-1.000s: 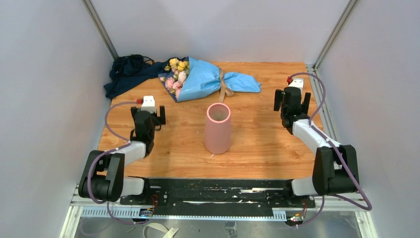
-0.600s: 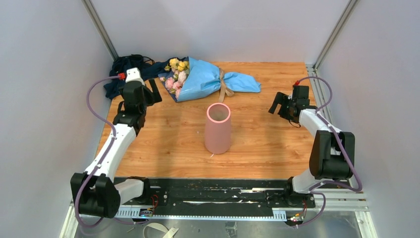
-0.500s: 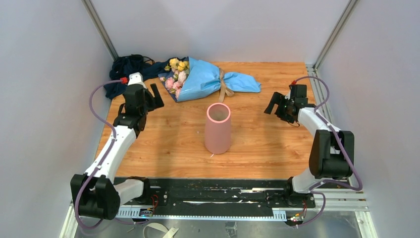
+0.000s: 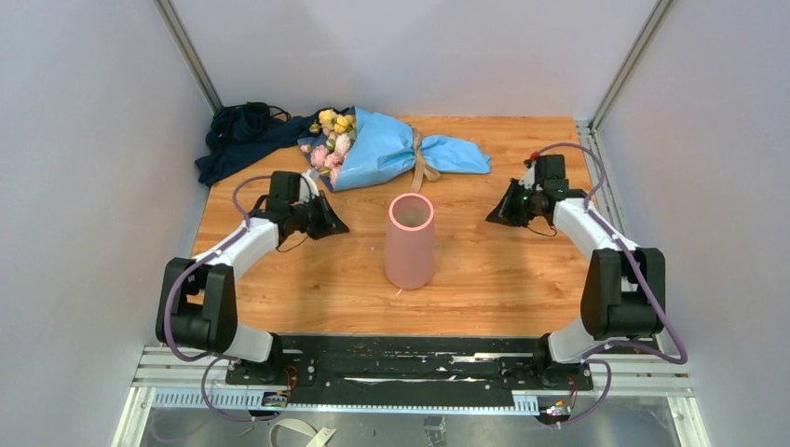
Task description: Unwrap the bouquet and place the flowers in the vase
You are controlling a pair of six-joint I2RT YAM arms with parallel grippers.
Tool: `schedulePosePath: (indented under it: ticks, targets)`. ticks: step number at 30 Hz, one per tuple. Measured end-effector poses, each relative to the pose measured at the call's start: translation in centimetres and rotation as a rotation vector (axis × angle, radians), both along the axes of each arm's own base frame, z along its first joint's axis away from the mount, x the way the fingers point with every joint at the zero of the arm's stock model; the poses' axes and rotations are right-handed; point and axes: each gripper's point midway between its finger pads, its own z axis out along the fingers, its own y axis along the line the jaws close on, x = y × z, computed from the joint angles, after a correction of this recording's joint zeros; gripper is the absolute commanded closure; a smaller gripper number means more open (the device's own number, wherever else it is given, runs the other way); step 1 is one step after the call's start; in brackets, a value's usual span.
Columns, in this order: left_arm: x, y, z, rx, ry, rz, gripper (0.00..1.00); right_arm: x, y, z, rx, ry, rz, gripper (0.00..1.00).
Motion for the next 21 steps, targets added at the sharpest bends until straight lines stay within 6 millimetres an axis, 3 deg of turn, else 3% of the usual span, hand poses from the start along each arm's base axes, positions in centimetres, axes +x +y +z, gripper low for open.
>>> schedulePosePath:
  ticks: [5,9,16,21]
  targets:
    - [-3.2,-4.9,0.0,-0.036,0.039,-0.2,1.0,-2.1,4.8,-0.2,0.016,0.027,0.144,1.0]
    - [-5.5,-7.1,-0.2,-0.026,0.058,-0.297,1.0,-3.7,7.4,-0.5,0.037,0.049,0.231,1.0]
    - [-8.8,-6.7,-2.0,-0.032,0.106,-0.328,1.0,-5.6,8.0,-1.7,0.079,0.105,0.269,1.0]
    - [-11.7,-7.9,-3.4,-0.034,0.148,-0.408,1.0,-6.8,8.2,-2.2,0.088,0.124,0.288,1.0]
